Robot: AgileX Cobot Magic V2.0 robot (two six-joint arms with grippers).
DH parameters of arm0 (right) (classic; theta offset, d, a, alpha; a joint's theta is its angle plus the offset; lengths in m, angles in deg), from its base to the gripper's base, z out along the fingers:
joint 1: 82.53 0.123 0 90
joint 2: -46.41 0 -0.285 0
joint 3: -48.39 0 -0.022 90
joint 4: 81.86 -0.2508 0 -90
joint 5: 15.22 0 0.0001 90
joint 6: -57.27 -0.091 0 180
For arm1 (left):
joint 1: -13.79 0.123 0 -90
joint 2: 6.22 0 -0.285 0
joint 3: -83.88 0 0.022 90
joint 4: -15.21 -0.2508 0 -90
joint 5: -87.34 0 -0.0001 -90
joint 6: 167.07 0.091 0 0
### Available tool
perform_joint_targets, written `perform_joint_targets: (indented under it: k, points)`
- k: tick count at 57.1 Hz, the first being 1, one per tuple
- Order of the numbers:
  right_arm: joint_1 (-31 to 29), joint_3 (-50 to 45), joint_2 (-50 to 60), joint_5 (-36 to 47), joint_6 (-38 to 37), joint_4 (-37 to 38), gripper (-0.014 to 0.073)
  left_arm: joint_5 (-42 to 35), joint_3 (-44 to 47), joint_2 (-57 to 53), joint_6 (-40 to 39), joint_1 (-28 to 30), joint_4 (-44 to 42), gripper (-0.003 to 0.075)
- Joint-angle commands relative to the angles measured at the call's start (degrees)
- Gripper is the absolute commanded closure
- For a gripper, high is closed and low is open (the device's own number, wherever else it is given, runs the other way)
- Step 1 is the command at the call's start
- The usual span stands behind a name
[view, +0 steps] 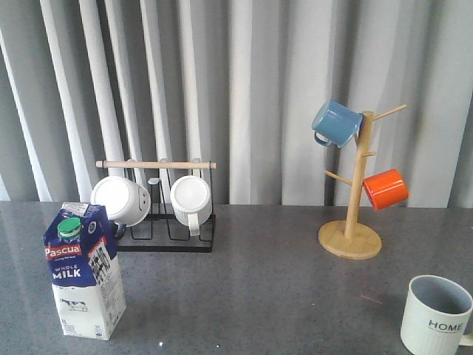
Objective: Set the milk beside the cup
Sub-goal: 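Move the right gripper down toward the white HOME mug handle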
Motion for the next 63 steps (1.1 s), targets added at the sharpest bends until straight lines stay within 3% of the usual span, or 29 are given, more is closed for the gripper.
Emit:
perform_joint_targets:
  k: [1, 7, 17, 22, 29, 53, 63]
  points:
    - [-0.3, 2.1, 0.0, 4.2, -0.2, 0.2, 0.0537, -3.4, -2.0, 1.7, 0.6, -0.3, 0.0, 0.0657]
    - [-0.3, 2.1, 0.0, 4.2, -0.2, 0.5, 0.0434, -2.6, -2.0, 3.7, 2.7, -0.3, 0.1, 0.0547]
    - [-0.3, 2.1, 0.0, 4.1, -0.2, 1.8, 0.017, -2.9, -2.0, 7.1, 2.8, -0.3, 0.2, 0.0278]
    - [-0.3, 2.1, 0.0, 4.1, -0.2, 1.7, 0.0059, -3.3, -2.0, 8.2, 2.8, -0.3, 0.2, 0.0206]
    - [-0.3, 2.1, 0.0, 4.2, -0.2, 1.1, -0.0003, -3.0, -2.0, 8.5, 2.8, -0.3, 0.2, 0.0183]
    - [-0.4, 1.8, 0.2, 5.4, 0.5, 4.6, 0.0029, -3.0, -2.0, 8.5, 2.8, -0.3, 0.2, 0.0186]
    - [-1.2, -3.9, -2.4, 16.2, 1.7, 8.9, 0.0029, -3.0, -2.0, 8.5, 2.8, -0.3, 0.2, 0.0186]
